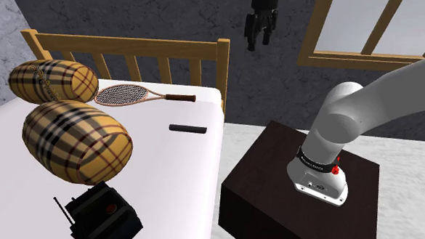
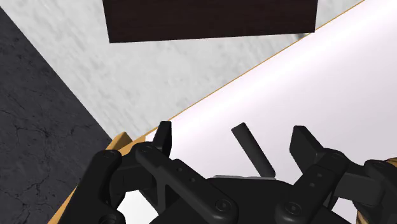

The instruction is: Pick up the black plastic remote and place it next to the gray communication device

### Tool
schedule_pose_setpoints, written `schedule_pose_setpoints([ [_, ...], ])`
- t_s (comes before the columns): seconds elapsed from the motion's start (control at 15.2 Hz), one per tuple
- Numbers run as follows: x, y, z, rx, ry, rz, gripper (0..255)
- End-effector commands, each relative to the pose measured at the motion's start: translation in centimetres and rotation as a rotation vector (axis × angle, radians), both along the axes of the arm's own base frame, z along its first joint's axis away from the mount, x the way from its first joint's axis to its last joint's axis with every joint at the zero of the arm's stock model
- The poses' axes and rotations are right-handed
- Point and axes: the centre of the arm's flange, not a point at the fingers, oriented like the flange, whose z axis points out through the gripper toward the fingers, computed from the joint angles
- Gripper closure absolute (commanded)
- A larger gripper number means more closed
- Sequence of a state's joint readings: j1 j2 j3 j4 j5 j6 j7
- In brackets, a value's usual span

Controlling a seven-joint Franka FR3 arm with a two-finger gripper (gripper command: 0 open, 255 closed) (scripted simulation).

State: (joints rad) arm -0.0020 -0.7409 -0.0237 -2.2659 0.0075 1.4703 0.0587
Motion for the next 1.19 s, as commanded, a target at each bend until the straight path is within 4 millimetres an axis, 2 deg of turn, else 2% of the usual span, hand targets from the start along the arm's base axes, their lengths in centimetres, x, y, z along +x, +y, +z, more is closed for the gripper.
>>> schedule_pose_setpoints([
  [0.0, 0.0, 0.0, 0.0, 0.0, 0.0, 0.0, 0],
  [0.53, 5.7, 0.8, -8.8, 0.015, -0.008, 0.117, 0],
  [1.12, 12.0, 2.6, -18.6, 0.033, -0.016, 0.248, 0],
])
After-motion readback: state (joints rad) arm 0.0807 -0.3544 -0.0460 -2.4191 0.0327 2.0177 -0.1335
